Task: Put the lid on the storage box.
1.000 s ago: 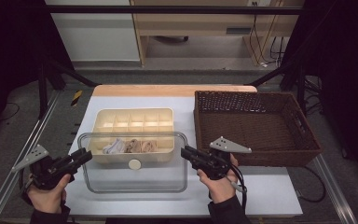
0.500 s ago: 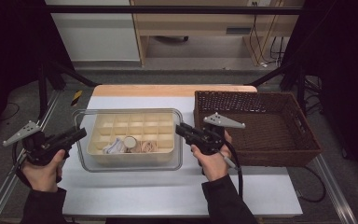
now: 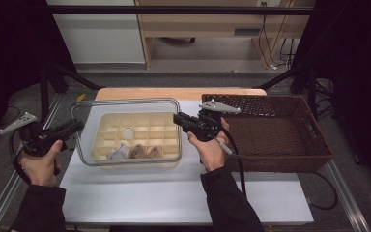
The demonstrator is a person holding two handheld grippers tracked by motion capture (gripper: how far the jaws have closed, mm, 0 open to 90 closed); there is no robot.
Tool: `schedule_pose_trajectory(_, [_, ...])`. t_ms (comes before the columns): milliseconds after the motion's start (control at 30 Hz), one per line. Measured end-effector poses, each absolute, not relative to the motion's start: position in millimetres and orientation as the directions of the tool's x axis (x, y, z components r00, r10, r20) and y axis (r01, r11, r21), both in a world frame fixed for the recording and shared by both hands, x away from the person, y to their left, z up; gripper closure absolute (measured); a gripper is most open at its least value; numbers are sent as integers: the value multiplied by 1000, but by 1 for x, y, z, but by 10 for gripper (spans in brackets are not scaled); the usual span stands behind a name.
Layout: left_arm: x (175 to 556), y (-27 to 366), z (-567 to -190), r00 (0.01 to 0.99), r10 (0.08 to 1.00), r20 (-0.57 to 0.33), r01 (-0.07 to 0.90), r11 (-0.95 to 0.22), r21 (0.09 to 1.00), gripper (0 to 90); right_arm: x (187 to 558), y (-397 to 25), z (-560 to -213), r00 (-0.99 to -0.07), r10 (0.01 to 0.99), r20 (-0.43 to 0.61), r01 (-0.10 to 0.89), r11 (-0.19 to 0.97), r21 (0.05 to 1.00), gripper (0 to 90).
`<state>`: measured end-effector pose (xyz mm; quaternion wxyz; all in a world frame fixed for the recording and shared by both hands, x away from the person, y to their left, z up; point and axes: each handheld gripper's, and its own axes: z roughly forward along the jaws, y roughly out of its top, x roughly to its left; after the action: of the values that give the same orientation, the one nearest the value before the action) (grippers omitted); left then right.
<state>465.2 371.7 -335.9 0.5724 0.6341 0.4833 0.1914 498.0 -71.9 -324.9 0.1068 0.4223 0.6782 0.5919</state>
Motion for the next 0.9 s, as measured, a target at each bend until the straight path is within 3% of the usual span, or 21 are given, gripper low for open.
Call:
schedule_pose_trajectory(600, [504,369,-351,429,848,-312,450,99,887,617,537,-66,-342,-573,718,394,506,-68,860,733])
schedule_pose_trajectory(900, [524,363,-359,412,868,-276,477,53,877,560,552,-63,-357,-560,744,365,505,-42,862,682])
